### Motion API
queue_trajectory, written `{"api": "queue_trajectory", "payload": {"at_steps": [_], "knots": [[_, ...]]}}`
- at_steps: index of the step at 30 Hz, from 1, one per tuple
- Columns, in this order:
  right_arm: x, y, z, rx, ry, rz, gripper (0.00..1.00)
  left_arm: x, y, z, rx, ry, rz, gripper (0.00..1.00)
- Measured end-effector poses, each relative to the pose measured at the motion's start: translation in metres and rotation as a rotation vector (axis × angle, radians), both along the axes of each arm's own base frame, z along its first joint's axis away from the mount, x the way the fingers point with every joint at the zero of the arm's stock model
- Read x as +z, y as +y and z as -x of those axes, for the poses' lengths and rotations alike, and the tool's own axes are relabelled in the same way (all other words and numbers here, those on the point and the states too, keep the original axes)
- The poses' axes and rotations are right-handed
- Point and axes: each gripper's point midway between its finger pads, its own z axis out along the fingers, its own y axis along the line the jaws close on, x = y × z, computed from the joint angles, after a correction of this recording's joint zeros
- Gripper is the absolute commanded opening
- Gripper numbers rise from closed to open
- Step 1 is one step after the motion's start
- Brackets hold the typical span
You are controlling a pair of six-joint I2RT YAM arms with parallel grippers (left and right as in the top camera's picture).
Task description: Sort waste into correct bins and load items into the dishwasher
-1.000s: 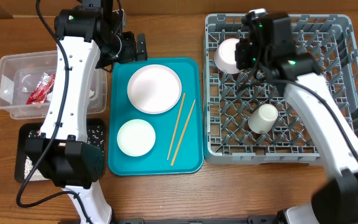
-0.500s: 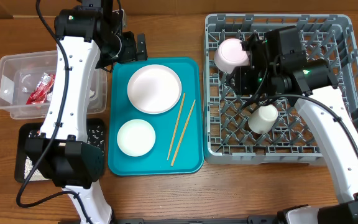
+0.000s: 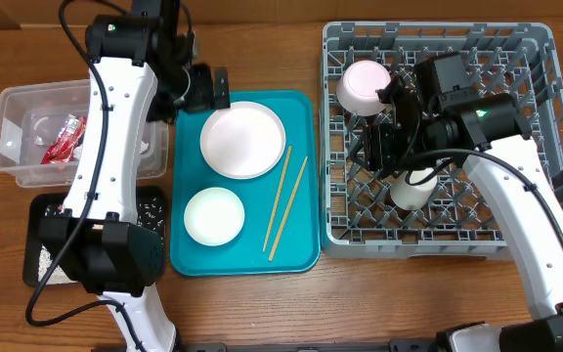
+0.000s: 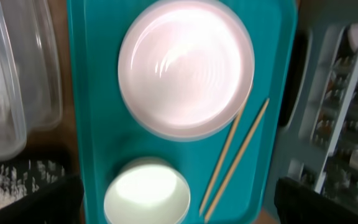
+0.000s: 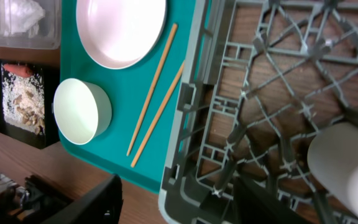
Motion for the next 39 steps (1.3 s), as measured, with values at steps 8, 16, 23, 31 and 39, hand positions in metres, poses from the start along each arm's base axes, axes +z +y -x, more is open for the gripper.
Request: {"api": "queue_trajectory", "payload": {"at_steps": [8, 16, 23, 31, 39], "knots": [[-0.001, 0.000, 0.002, 0.003, 0.008, 0.003, 0.65, -0.013, -0.001, 0.048, -0.022, 0.206, -0.027, 1.00], [-0.002, -0.001, 0.004, 0.002, 0.020, 0.006, 0.67, -0.064, 0.004, 0.093, -0.053, 0.433, -0.112, 1.00], [-0.004, -0.003, 0.008, 0.001, 0.034, 0.014, 0.67, -0.081, 0.021, 0.133, -0.053, 0.546, -0.188, 1.00], [-0.004, -0.003, 0.008, 0.000, 0.035, 0.018, 0.69, -0.095, 0.031, 0.145, -0.014, 0.452, -0.227, 0.94], [-0.006, -0.006, 0.007, -0.006, 0.032, 0.036, 0.69, -0.118, 0.033, 0.138, 0.066, 0.265, -0.205, 0.95]]}}
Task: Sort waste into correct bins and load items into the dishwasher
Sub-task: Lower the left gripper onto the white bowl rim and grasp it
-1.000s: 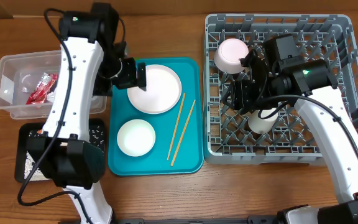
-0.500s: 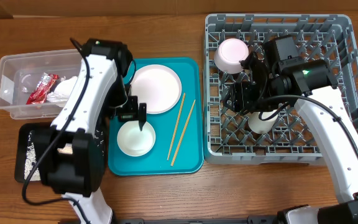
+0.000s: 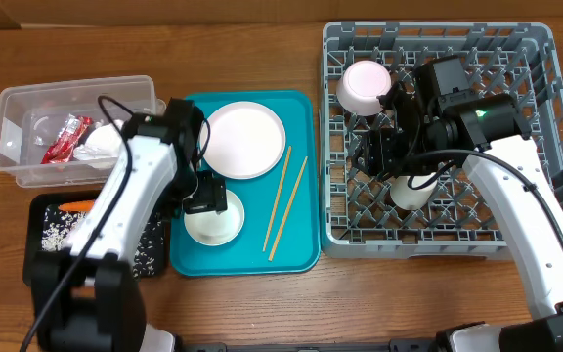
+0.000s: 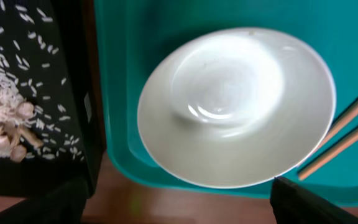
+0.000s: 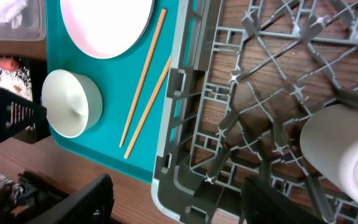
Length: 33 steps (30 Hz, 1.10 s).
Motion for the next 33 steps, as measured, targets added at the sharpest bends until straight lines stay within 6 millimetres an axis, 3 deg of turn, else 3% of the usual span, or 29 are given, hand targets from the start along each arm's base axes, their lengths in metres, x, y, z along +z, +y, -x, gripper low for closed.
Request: {"api": "queue_trajectory", "payload": {"at_steps": [5, 14, 23, 26, 33], "knots": [[0.000, -0.001, 0.000, -0.002, -0.002, 0.006, 0.69, 0.006, 0.007, -0.001, 0.037, -0.096, 0.015, 0.92], [-0.001, -0.001, 0.000, -0.002, -0.002, 0.007, 0.69, -0.038, 0.006, 0.013, 0.059, -0.080, 0.054, 0.80], [-0.001, -0.001, 0.000, -0.001, -0.001, 0.007, 0.70, -0.038, 0.003, 0.004, 0.077, -0.115, 0.088, 0.64], [-0.001, -0.001, 0.000, -0.002, -0.002, 0.007, 0.70, -0.039, 0.002, -0.002, 0.081, -0.140, 0.095, 0.53], [-0.001, -0.001, 0.000, -0.002, -0.001, 0.007, 0.70, -0.048, 0.001, -0.002, 0.086, -0.151, 0.100, 0.47]]}}
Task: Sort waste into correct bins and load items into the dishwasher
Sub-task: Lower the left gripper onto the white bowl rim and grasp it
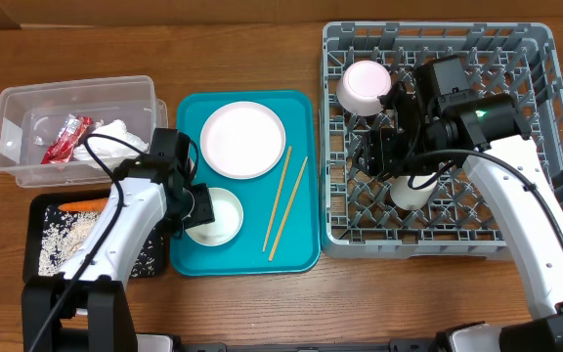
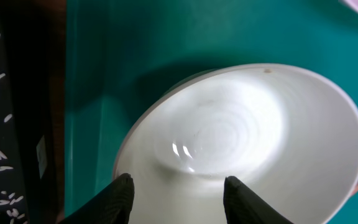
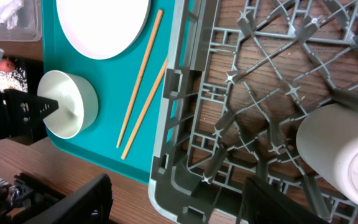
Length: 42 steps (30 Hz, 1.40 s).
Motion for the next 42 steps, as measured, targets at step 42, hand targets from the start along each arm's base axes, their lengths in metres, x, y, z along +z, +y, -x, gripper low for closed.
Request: {"api": "queue_trajectory", "payload": {"at_steps": [42], "knots": [[0.000, 0.000, 0.000, 0.000, 0.000, 0.000, 0.71, -0.002, 0.015, 0.001, 0.006, -0.001, -0.088, 0.50]]}}
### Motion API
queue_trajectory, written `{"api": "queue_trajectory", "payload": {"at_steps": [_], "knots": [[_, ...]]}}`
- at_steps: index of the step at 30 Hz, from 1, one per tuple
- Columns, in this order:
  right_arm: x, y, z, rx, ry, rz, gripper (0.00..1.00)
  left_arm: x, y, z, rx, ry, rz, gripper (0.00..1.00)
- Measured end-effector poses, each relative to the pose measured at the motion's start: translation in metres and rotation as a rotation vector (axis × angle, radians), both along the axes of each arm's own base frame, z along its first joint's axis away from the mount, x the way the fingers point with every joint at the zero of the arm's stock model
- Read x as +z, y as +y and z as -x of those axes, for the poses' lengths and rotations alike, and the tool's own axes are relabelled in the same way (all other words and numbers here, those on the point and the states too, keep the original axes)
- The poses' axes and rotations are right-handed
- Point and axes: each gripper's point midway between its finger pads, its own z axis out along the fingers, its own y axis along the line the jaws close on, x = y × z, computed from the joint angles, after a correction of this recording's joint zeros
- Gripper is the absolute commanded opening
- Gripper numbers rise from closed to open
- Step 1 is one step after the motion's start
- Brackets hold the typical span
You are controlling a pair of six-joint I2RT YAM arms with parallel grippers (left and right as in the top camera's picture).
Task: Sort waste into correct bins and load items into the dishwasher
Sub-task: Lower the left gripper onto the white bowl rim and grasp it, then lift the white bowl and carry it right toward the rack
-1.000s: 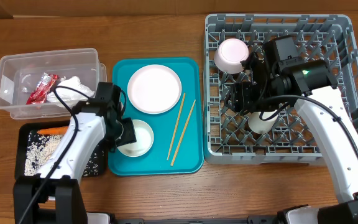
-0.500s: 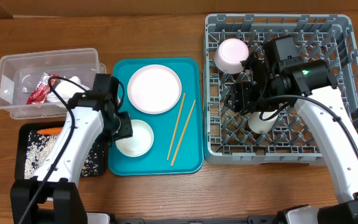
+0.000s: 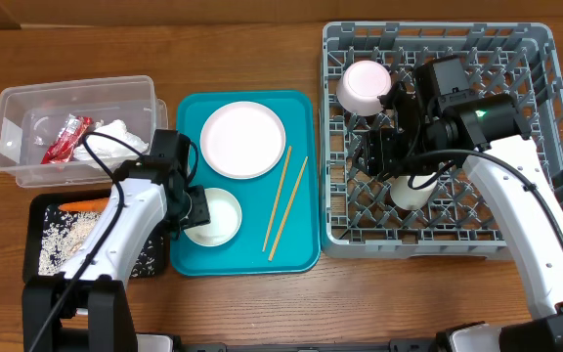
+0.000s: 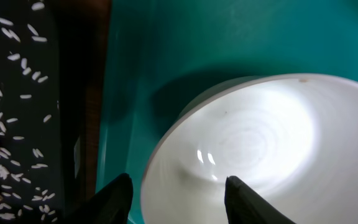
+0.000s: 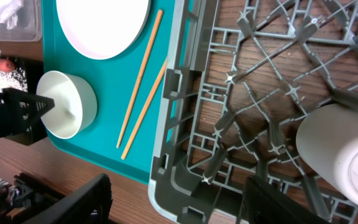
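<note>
A small white bowl [image 3: 215, 217] [image 4: 260, 149] sits on the near left of the teal tray [image 3: 301, 249]. My left gripper [image 3: 194, 208] [image 4: 179, 200] is open and low over the bowl's left rim, one finger outside it and one over the inside. A white plate [image 3: 243, 140] [image 5: 102, 23] and two wooden chopsticks [image 3: 286, 200] [image 5: 145, 96] also lie on the tray. My right gripper [image 3: 383, 149] [image 5: 180, 205] hangs open over the grey dishwasher rack [image 3: 531, 44] [image 5: 185, 93], holding nothing.
In the rack are a pink cup [image 3: 364, 86] and a white cup [image 3: 413, 190] [image 5: 337, 158]. A clear bin [image 3: 13, 103] with wrappers stands far left. A black tray [image 3: 47, 210] with rice and a carrot piece lies before it, close beside my left arm.
My left gripper has shifted slightly to the left at the bowl, so its left finger now stands outside the rim over the tray. The right arm has not moved.
My left gripper was first open near the tray's far left corner by the plate. Then it was over the small bowl, then low over the bowl's inside, and now it straddles the bowl's left rim. The right gripper stayed open over the rack throughout.
</note>
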Motion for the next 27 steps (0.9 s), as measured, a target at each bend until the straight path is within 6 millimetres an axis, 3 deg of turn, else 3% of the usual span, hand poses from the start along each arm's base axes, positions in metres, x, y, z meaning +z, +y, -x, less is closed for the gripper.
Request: {"api": "queue_trajectory", "payload": {"at_steps": [4, 15, 20, 27], "knots": [[0.0000, 0.0000, -0.0002, 0.000, -0.001, 0.000, 0.71, -0.0082, 0.0010, 0.0053, 0.001, 0.008, -0.004, 0.39], [0.0000, -0.0001, -0.0001, 0.000, -0.001, 0.001, 0.71, -0.0091, 0.0003, -0.0013, -0.003, -0.021, -0.001, 0.28], [0.0001, 0.0000, -0.0003, 0.000, -0.001, 0.000, 0.77, -0.0090, 0.0001, -0.0026, -0.003, -0.026, 0.000, 0.19], [0.0000, 0.0000, -0.0001, 0.000, -0.001, 0.001, 0.78, -0.0090, -0.0011, -0.0024, -0.003, -0.026, 0.007, 0.19]]}}
